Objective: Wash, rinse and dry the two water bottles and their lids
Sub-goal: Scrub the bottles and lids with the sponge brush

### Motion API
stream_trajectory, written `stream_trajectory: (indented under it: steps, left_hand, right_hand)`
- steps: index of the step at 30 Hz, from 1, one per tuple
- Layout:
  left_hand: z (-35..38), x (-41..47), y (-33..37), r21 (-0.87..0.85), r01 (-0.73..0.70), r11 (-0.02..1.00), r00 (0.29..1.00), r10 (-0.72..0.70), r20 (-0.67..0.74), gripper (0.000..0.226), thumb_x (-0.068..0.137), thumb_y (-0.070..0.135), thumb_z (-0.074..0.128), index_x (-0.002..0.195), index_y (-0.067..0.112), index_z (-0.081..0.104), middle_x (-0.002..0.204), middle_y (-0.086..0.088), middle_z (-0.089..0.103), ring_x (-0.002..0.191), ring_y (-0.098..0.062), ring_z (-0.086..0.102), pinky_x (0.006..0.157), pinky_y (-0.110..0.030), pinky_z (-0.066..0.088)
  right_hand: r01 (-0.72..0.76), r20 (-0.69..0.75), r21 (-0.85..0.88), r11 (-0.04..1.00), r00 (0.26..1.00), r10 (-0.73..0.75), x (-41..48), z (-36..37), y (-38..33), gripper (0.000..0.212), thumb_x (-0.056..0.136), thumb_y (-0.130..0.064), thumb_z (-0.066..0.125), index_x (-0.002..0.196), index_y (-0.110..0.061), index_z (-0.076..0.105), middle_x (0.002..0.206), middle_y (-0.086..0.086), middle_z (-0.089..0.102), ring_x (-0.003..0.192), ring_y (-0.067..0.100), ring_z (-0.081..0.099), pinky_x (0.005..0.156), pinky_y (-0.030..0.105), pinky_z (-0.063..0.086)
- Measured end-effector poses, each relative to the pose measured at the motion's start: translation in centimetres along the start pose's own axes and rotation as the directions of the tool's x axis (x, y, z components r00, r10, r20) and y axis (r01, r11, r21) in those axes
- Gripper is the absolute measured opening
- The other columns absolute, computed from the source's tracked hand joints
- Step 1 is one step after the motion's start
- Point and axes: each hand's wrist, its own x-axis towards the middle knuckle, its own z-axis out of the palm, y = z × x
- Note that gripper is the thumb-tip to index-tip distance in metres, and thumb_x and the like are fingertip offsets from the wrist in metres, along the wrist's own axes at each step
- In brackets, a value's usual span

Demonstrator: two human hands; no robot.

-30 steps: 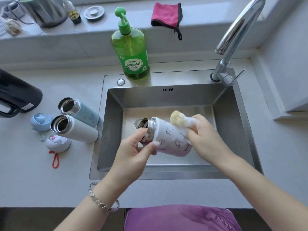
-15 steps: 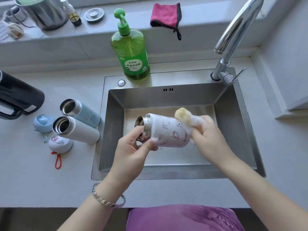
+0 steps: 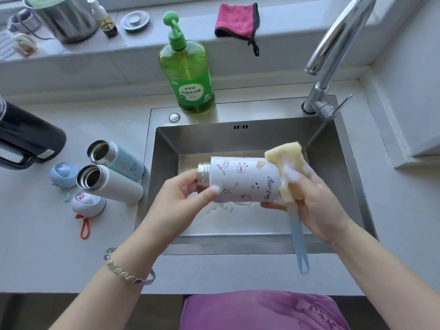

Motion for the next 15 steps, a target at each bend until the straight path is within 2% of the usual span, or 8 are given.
stream_trajectory:
  steps: [2, 4, 5, 7, 9, 11, 13, 15]
  left_hand:
    - [-0.2, 0.1, 0.2, -0.192, 0.142, 0.971, 0.990, -0.137, 0.038, 0.026, 0.078, 0.002, 0.069, 0.102, 0.011, 0.067, 0.098, -0.007, 0.072, 0.094, -0.020, 0.066, 0.079, -0.039, 0.057]
    - [-0.1, 0.1, 0.5, -0.324, 0.184, 0.928, 0.981, -0.193, 0.004, 0.028, 0.076, 0.010, 0.068, 0.102, 0.001, 0.066, 0.100, -0.014, 0.069, 0.095, -0.025, 0.062, 0.078, -0.042, 0.058]
    - [0.1, 0.0, 0.6, -0.331, 0.156, 0.931, 0.982, -0.183, -0.051, 0.026, 0.078, 0.014, 0.065, 0.099, -0.001, 0.066, 0.098, -0.016, 0.068, 0.094, -0.026, 0.061, 0.079, -0.041, 0.058]
    - [0.7, -0.3, 0.2, -0.246, 0.044, 0.968, 0.979, -0.092, -0.184, 0.015, 0.082, 0.014, 0.065, 0.091, 0.003, 0.069, 0.094, -0.018, 0.069, 0.089, -0.032, 0.063, 0.084, -0.043, 0.055]
    - [1.4, -0.9, -0.3, -0.121, -0.050, 0.991, 0.975, 0.022, -0.220, 0.022, 0.076, 0.028, 0.069, 0.088, 0.009, 0.070, 0.093, -0.027, 0.065, 0.092, -0.044, 0.059, 0.089, -0.053, 0.048]
    - [1.8, -1.5, -0.6, -0.049, -0.104, 0.993, 0.974, 0.092, -0.207, 0.034, 0.071, 0.039, 0.066, 0.088, 0.010, 0.068, 0.092, -0.033, 0.059, 0.089, -0.046, 0.057, 0.087, -0.058, 0.045]
    - [1.8, -1.7, -0.5, 0.009, -0.160, 0.987, 0.964, 0.158, -0.212, 0.025, 0.072, 0.034, 0.067, 0.083, 0.012, 0.069, 0.087, -0.028, 0.062, 0.084, -0.041, 0.060, 0.081, -0.050, 0.050]
    - [1.9, -1.8, -0.4, 0.049, -0.193, 0.980, 0.958, 0.199, -0.207, 0.019, 0.073, 0.026, 0.067, 0.079, 0.008, 0.069, 0.080, -0.022, 0.064, 0.073, -0.030, 0.062, 0.071, -0.042, 0.051]
  right_hand:
    - [0.114, 0.015, -0.091, 0.989, 0.994, -0.113, -0.3, 0.1, 0.1, 0.028, 0.084, -0.017, 0.050, 0.107, -0.024, 0.064, 0.068, -0.004, 0.058, 0.067, 0.009, 0.057, 0.065, 0.033, 0.057]
    - [0.234, 0.080, -0.228, 0.945, 0.972, -0.221, -0.7, 0.3, 0.4, 0.027, 0.086, -0.017, 0.049, 0.104, -0.023, 0.068, 0.076, 0.011, 0.051, 0.064, 0.013, 0.048, 0.062, 0.028, 0.051]
    - [0.280, 0.111, -0.313, 0.908, 0.960, -0.258, -0.8, 0.3, 0.7, 0.024, 0.088, -0.019, 0.051, 0.105, -0.022, 0.068, 0.081, 0.010, 0.051, 0.065, 0.012, 0.045, 0.063, 0.027, 0.046]
    - [0.316, 0.113, -0.499, 0.807, 0.947, -0.301, -0.9, 0.5, 1.7, 0.028, 0.086, -0.033, 0.054, 0.110, -0.029, 0.067, 0.105, -0.005, 0.058, 0.085, 0.006, 0.054, 0.077, 0.024, 0.046]
    - [0.348, 0.122, -0.695, 0.629, 0.920, -0.373, -1.1, 1.3, 2.7, 0.035, 0.084, -0.042, 0.048, 0.117, -0.042, 0.058, 0.131, -0.008, 0.044, 0.114, 0.010, 0.047, 0.094, 0.023, 0.043]
    - [0.369, 0.157, -0.813, 0.450, 0.884, -0.441, -1.1, 2.2, 2.8, 0.039, 0.087, -0.045, 0.041, 0.125, -0.048, 0.043, 0.132, -0.012, 0.036, 0.118, 0.015, 0.035, 0.096, 0.015, 0.032]
    - [0.303, 0.085, -0.861, 0.409, 0.878, -0.472, -0.5, 2.3, 2.2, 0.035, 0.087, -0.050, 0.037, 0.119, -0.047, 0.052, 0.125, -0.012, 0.040, 0.113, 0.015, 0.028, 0.097, 0.013, 0.024]
    - [0.264, 0.021, -0.842, 0.471, 0.888, -0.460, 0.3, 2.4, 1.7, 0.030, 0.086, -0.054, 0.034, 0.103, -0.051, 0.059, 0.111, -0.016, 0.043, 0.105, 0.014, 0.029, 0.097, 0.013, 0.021]
